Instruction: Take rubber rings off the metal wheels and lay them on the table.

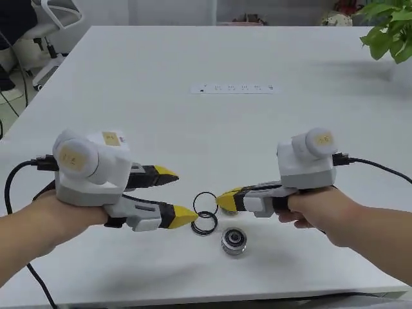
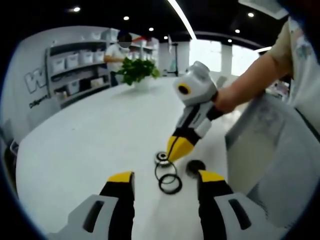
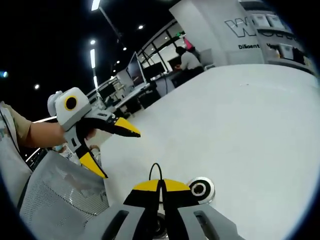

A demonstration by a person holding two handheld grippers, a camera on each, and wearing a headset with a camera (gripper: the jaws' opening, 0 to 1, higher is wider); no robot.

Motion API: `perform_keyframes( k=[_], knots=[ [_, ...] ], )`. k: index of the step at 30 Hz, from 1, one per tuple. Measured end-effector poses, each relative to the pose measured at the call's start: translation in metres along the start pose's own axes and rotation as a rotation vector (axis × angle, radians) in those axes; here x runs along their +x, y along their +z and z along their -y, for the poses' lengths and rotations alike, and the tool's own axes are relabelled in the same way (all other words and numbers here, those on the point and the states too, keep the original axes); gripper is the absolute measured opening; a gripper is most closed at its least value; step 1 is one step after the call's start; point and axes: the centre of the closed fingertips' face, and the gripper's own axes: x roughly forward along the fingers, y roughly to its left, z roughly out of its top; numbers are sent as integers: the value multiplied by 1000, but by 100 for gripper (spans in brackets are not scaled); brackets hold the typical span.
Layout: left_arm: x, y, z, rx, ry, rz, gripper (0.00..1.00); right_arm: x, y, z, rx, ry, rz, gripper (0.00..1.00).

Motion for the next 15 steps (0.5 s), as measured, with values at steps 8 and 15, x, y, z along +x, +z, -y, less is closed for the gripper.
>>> perform_keyframes(
  k=[8, 15],
  knots=[
    [-6, -9, -1, -22, 11, -1, 57, 5, -8, -1, 15, 10, -33, 0],
    [-10, -13, -3, -36, 22, -3, 60, 9, -15, 6, 50, 9, -50, 0]
  ],
)
